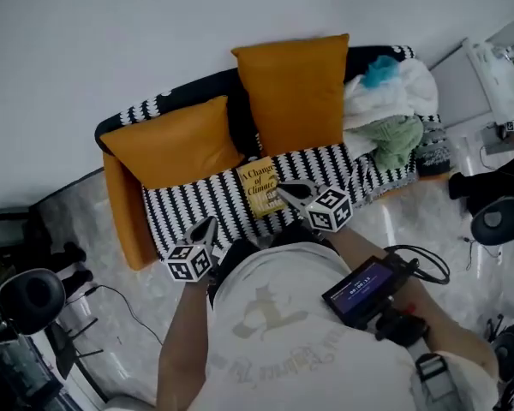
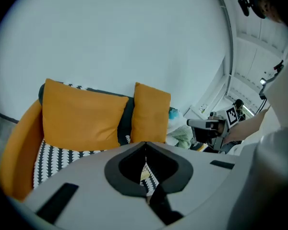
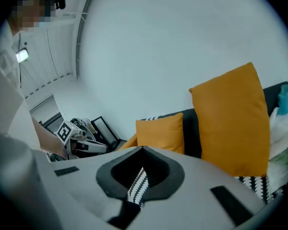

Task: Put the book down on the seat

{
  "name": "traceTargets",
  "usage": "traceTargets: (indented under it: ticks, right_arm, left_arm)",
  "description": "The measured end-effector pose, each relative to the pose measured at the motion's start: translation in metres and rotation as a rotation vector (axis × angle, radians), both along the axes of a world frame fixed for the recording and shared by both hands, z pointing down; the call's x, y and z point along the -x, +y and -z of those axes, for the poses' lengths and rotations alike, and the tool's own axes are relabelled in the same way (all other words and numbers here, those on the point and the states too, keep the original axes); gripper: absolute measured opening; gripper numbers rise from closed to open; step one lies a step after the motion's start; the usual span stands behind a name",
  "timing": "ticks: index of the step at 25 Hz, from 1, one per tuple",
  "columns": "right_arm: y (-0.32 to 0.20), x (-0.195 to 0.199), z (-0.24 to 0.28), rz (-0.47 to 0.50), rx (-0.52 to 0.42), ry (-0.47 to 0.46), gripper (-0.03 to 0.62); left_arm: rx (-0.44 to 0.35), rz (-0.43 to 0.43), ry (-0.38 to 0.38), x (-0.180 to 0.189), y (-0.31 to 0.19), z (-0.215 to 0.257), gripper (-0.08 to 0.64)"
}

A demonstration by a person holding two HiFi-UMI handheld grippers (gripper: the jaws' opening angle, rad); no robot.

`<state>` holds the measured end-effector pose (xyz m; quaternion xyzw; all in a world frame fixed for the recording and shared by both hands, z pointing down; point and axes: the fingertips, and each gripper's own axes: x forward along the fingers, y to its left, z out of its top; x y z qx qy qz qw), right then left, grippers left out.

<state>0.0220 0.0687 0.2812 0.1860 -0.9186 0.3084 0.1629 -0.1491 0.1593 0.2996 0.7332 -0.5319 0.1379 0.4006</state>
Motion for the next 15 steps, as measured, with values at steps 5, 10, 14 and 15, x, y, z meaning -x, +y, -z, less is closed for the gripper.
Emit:
traceTargets:
  ticks: [5,10,14,15]
  right_arm:
    - [0.024,0.008,0.019,-0.004,-0.023,-0.003,0.015]
    - [0.044,0.016,0.032,-0.013,-0.054,0.006,0.015]
    - [0.057,0.017,0.043,-0.035,-0.074,0.006,0.015]
    - [0.06,0.017,0.046,-0.041,-0.08,0.007,0.015]
  left_arm:
    - [-0.08,-0.003,0.017,0.011,0.009,0.029,0.012]
    - [-0.124,-0.029,0.025,0.015,0.018,0.042,0.012]
    - [-0.136,-0.057,0.041,0.014,0.027,0.045,0.012]
    - [-0.138,-0.067,0.045,0.013,0.03,0.046,0.012]
